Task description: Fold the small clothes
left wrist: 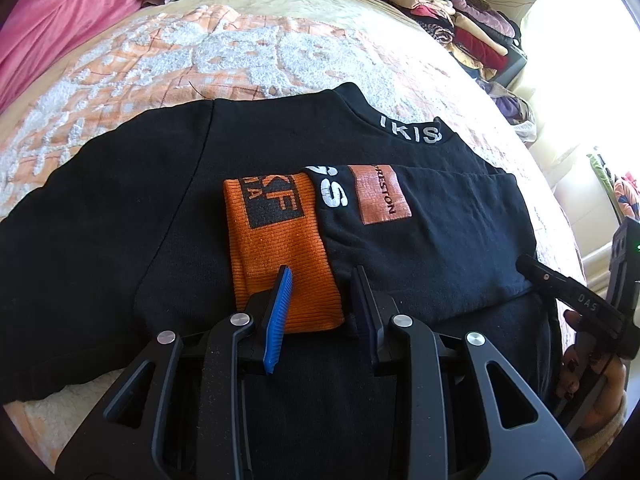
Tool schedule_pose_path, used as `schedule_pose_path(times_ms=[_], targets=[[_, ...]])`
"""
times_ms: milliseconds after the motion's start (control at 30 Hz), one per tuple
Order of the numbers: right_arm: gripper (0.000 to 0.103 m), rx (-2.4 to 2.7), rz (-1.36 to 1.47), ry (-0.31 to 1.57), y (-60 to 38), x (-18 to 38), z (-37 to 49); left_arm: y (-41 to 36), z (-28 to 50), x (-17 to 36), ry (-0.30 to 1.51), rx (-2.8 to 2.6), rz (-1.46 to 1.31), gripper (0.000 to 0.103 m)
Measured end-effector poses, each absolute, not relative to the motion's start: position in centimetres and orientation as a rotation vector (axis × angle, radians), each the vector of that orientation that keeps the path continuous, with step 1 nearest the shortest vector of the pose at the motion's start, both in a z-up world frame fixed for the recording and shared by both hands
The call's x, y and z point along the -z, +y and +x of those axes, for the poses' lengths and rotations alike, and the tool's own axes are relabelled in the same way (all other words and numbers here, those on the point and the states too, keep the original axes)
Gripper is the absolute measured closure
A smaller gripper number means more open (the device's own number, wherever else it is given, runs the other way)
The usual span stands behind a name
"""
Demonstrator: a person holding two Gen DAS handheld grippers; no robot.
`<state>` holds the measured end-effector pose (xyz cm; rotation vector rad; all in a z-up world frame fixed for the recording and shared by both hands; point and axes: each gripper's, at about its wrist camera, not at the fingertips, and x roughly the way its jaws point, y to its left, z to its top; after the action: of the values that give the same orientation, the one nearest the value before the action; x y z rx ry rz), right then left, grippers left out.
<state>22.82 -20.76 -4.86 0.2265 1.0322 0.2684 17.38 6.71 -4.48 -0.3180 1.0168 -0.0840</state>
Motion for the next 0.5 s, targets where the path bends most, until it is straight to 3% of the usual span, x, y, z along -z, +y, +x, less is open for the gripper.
schedule_pose_path(times_ms=[500], targets=[[0.03,-0.288,0.269,0.99,-21.2,2.6,20.2,6.9,16.7,4.1,1.005,0.076,-0.325,0.074]])
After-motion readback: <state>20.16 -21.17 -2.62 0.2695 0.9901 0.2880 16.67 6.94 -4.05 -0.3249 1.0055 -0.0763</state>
